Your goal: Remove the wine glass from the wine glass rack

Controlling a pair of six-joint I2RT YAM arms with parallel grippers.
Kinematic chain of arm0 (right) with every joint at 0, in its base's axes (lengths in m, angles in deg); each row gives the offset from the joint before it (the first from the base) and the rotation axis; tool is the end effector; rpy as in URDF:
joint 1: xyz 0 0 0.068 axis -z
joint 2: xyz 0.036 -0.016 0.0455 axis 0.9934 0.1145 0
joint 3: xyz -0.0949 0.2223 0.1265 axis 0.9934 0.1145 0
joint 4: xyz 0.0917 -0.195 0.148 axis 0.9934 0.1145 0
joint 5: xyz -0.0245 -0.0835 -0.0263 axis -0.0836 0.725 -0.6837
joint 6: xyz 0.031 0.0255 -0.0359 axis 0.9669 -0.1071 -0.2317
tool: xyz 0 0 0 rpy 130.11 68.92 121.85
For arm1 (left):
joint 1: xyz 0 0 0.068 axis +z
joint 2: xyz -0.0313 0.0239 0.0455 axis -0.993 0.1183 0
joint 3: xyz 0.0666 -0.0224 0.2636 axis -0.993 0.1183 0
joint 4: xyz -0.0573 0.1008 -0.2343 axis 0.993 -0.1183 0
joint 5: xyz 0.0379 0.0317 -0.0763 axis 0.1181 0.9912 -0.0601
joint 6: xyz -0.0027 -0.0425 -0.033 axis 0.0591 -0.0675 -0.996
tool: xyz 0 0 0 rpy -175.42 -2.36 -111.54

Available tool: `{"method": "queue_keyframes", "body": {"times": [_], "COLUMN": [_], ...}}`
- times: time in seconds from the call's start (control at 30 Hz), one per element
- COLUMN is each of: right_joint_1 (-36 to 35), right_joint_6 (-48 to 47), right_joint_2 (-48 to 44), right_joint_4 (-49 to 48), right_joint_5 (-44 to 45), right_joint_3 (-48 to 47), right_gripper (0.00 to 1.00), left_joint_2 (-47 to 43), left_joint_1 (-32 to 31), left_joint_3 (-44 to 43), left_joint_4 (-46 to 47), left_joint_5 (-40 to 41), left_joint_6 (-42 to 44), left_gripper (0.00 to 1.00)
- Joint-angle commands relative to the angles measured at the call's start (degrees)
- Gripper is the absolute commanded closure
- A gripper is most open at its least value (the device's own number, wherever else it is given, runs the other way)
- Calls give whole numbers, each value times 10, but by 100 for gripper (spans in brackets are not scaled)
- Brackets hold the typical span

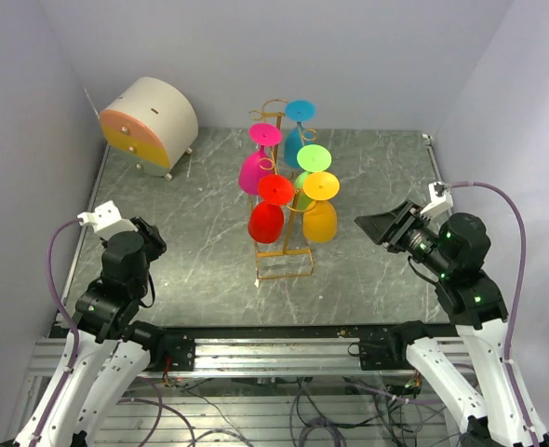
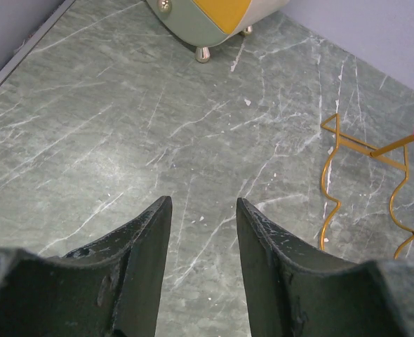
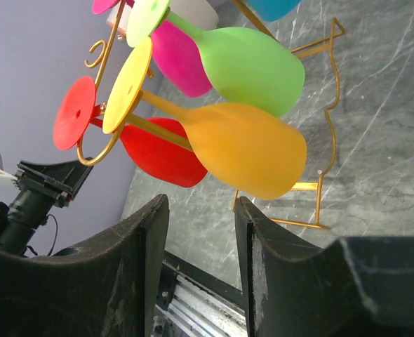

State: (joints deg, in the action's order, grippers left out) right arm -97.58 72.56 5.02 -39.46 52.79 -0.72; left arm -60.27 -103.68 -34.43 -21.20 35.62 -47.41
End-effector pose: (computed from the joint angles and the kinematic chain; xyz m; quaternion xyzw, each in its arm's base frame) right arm 0.1140 0.0405 0.3703 0.0955 0.7661 0.4113 0.4845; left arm 0.1076 -0.0201 0.3084 -0.2398 0.7665 -0.0462 0.5941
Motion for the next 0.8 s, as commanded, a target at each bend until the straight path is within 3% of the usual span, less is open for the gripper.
{"method": "queue_keyframes", "body": {"times": [0.0,0.4,0.77], "right_joint_1": [-1,0,-1], "right_joint_6": [12,88,103], "right_joint_2": [11,77,149], "right_joint_4": [-7,-72,-132], "right_joint_5": [-3,-45,-70], "right_joint_3": [-24,-53,-84], "right_gripper": [56,53,53], "left_joint_2": [0,-2,-9], "left_joint_1": [-6,-7,-7], "left_joint_3": [-13,-14,-12], "left_joint_4": [7,7,10], "left_joint_5": [13,8,3], "left_joint_6": [-6,-1,1], "left_gripper": [47,47,47]}}
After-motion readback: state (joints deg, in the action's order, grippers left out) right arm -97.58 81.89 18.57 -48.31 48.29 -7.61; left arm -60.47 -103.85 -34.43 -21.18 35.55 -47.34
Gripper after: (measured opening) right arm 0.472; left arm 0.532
